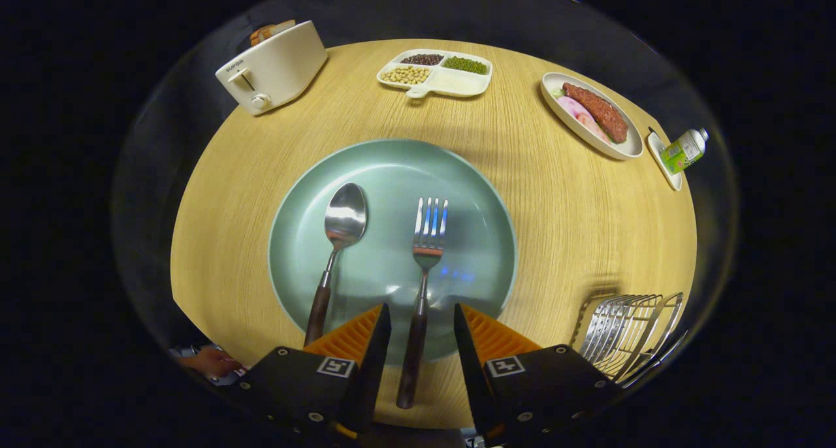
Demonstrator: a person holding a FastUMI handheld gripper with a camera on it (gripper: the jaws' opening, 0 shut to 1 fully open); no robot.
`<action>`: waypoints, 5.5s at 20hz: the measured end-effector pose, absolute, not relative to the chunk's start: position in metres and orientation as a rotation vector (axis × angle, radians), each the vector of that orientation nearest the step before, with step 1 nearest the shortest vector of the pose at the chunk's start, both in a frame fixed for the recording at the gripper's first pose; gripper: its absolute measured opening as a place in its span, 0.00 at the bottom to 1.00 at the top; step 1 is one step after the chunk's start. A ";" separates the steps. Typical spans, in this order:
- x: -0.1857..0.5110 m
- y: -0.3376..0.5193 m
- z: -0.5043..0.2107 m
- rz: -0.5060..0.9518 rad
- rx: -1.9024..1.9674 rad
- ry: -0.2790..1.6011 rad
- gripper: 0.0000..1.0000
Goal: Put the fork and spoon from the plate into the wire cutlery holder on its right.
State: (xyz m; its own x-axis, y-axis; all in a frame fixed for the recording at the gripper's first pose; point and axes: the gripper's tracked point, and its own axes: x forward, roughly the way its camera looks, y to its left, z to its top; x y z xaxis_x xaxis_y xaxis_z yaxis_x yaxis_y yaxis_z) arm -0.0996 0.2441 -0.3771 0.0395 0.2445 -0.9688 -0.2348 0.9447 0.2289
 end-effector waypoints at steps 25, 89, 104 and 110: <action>-0.074 0.214 -0.324 0.297 0.150 1.430 0.05; -0.079 0.058 -0.273 0.177 0.280 1.388 0.29; -0.074 0.233 -0.282 0.434 0.275 1.375 0.87; -0.079 0.281 -0.304 0.463 0.220 1.435 0.88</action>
